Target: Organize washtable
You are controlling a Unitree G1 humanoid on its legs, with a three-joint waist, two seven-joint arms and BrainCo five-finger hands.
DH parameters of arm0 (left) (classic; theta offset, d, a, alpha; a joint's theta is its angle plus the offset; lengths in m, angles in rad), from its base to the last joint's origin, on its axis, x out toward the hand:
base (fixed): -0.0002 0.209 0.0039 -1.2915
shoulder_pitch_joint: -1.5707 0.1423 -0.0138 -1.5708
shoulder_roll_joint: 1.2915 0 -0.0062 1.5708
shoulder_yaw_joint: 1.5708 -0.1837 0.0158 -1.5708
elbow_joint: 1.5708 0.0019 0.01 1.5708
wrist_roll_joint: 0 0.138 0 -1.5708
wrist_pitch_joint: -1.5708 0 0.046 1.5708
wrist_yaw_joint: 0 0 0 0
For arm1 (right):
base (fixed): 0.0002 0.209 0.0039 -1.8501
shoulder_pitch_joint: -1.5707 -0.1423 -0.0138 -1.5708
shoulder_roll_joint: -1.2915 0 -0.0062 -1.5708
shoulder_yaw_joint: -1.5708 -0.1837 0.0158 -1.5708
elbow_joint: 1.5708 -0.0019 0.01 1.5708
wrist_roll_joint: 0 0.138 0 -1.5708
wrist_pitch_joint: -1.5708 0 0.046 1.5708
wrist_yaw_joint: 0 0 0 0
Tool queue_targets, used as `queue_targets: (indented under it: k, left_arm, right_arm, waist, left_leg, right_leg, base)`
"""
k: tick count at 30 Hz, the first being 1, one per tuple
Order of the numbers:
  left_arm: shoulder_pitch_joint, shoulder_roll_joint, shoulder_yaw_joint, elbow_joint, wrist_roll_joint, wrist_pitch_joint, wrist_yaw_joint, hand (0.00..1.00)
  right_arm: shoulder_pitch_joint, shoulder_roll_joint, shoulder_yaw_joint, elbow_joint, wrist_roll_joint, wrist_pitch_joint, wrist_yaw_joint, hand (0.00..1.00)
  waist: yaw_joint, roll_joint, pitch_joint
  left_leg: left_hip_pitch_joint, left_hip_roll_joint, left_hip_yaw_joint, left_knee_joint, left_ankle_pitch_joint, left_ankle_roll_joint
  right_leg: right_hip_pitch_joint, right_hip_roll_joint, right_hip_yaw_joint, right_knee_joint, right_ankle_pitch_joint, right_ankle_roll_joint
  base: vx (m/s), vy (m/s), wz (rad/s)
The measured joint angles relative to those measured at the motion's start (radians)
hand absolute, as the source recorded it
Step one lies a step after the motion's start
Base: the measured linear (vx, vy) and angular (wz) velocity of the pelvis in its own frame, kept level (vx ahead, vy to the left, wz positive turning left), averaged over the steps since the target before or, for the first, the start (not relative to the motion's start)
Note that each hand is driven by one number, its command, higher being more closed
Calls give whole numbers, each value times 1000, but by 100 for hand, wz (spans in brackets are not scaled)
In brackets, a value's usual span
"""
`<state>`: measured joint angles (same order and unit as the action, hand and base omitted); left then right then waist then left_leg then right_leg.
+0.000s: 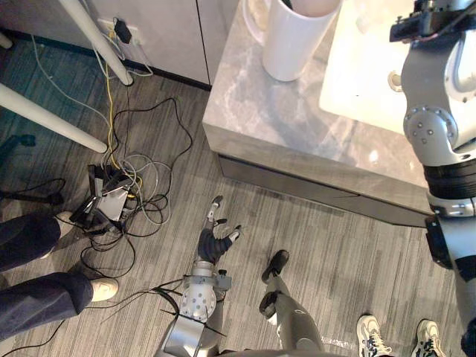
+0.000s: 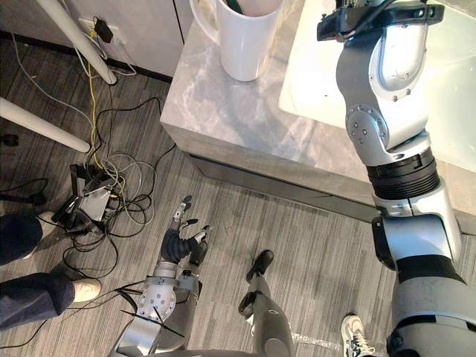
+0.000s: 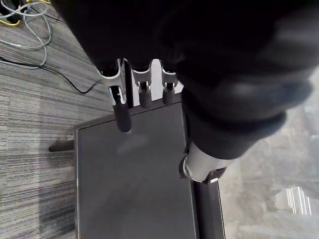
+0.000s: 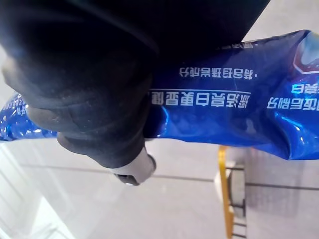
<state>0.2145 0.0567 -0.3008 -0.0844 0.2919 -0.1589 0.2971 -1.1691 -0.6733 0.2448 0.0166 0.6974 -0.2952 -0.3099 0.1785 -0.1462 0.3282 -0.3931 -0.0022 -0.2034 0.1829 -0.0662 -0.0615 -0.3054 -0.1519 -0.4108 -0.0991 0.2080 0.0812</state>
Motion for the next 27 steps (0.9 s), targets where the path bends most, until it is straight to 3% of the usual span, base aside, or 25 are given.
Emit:
queue_targets:
  k: [11,17,23,27]
  left_arm:
    - [-1,-13,12,-2,-2,4,11,0]
    - [-1,-15,26,-3,-3,8,10,0]
    - [3,-16,25,-2,-8,10,7,0]
    - [3,-15,26,-2,-16,10,2,0]
  right_arm:
    - [0,4,-84,-46,-33,-1,-22,100]
    - [0,4,-91,-114,-41,-4,-18,100]
    - [62,28,-91,-126,-40,-4,-15,100]
    - [78,39,-89,-143,-40,-3,-10,100]
  waist:
    - [4,-2,-1]
    - [19,-11,-11]
    - [33,-21,-91]
    - [35,-36,-109]
  left_leg:
    - [33,4,18,-10,5,8]
    - [63,36,39,-30,9,9]
    - [71,50,43,-35,9,9]
    - [76,53,46,-38,10,7]
  right_leg:
    - [20,1,10,0,28,1]
    - [31,19,16,0,51,1]
    - [35,32,16,0,51,1]
    - [36,35,28,0,51,1]
  base:
    - [-5,18,-5]
    - [10,3,-11]
    - [58,2,-2]
    - [26,7,-5]
